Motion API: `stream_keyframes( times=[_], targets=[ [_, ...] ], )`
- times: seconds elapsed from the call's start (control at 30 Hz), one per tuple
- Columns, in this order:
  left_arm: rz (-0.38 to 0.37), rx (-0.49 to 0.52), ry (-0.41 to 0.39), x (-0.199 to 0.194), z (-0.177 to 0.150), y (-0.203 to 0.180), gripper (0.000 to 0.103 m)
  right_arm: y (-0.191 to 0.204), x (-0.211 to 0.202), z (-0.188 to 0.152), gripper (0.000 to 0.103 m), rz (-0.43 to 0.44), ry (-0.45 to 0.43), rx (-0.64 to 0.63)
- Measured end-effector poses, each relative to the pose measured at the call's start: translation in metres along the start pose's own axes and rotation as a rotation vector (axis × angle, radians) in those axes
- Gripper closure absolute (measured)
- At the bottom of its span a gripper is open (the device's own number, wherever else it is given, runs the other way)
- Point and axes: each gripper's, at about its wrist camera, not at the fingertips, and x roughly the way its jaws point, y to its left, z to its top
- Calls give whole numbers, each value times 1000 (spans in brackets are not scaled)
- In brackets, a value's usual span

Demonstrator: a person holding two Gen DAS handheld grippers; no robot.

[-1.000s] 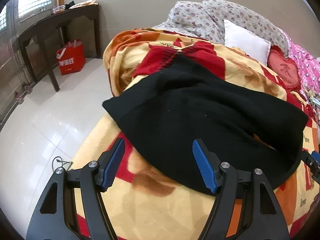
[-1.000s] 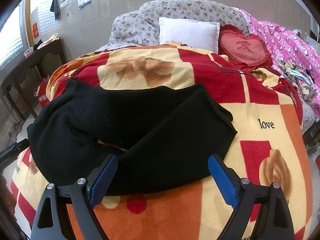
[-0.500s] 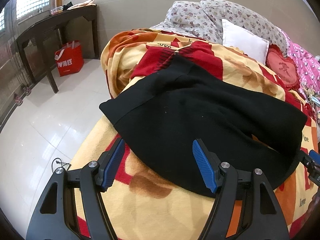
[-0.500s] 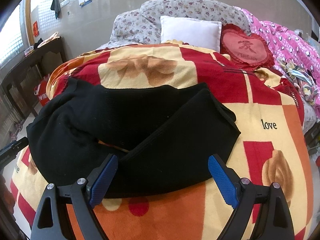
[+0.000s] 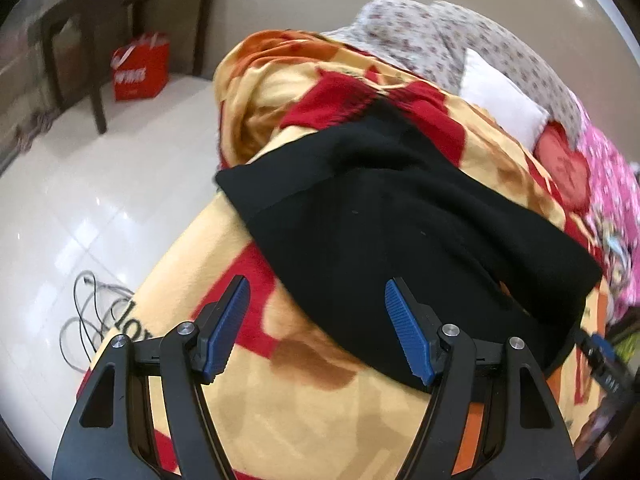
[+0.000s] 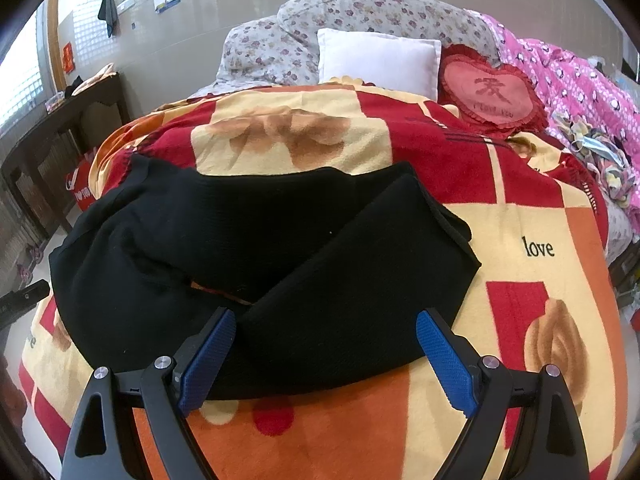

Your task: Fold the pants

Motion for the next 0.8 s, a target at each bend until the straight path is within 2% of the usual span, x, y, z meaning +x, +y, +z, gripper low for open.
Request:
stream_keyframes(
  times=[0.13,0.4,0.53,0.6,0.63,0.7,0.73,0.77,0.8],
  targets=[
    [-17,-67,7,9,5,10,33,-4,6,1,12,8,16,15],
    [4,-82,70,39,11,7,33,-5,10,7,12,41,30,45],
    [22,-48,62,47,16,-3,33,-6,24,11,16,96,39,74],
    [-2,-39,67,50,18,-7,34,-13,33,10,37,152,43,122],
    [-12,-35,64,50,18,-9,39,-18,36,9,40,168,47,152],
    [-13,-23,61,49,17,-13,77,-25,36,6,57,178,40,172],
    [-15,-9,67,48,16,-16,83,-29,33,3,62,190,32,176],
    [-14,0,64,46,14,-17,89,-31,30,2,71,201,27,180],
    [-18,5,56,43,13,-19,90,-35,25,-1,81,221,20,188]
  ],
)
